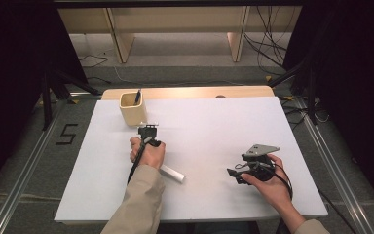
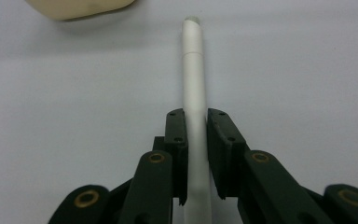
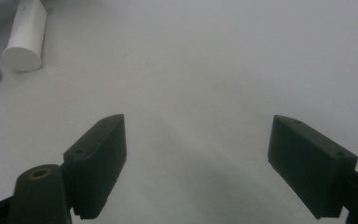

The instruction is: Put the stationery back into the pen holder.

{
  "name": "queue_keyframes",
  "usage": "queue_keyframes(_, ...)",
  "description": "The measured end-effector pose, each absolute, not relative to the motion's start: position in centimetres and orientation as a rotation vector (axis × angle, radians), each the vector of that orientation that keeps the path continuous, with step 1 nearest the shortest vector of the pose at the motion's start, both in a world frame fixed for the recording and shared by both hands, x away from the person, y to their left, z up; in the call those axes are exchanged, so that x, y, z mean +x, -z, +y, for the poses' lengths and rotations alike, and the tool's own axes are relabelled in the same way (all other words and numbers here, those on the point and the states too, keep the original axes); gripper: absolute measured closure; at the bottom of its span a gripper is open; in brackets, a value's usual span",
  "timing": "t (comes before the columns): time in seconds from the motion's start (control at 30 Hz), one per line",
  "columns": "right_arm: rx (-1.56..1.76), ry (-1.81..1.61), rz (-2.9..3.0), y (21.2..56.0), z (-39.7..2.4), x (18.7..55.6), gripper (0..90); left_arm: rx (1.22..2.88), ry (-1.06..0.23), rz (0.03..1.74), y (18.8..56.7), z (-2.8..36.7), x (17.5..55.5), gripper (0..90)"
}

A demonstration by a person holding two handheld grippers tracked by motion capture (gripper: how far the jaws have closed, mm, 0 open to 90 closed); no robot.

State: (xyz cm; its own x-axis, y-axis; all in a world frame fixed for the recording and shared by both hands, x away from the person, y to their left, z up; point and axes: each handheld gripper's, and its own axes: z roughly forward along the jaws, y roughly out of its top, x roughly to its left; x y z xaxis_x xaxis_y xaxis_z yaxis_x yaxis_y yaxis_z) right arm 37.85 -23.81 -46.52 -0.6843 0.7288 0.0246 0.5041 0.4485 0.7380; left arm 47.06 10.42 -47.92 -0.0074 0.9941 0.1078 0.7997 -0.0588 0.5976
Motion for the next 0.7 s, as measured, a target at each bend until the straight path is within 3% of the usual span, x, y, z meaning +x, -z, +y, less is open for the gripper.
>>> queue_keyframes(0.7, 1.057, -1.076, 2.407, 46.5, -23.8, 37.9, 20.1, 1.874, -0.676, 1.584, 46.5, 11.7, 46.8, 78.6)
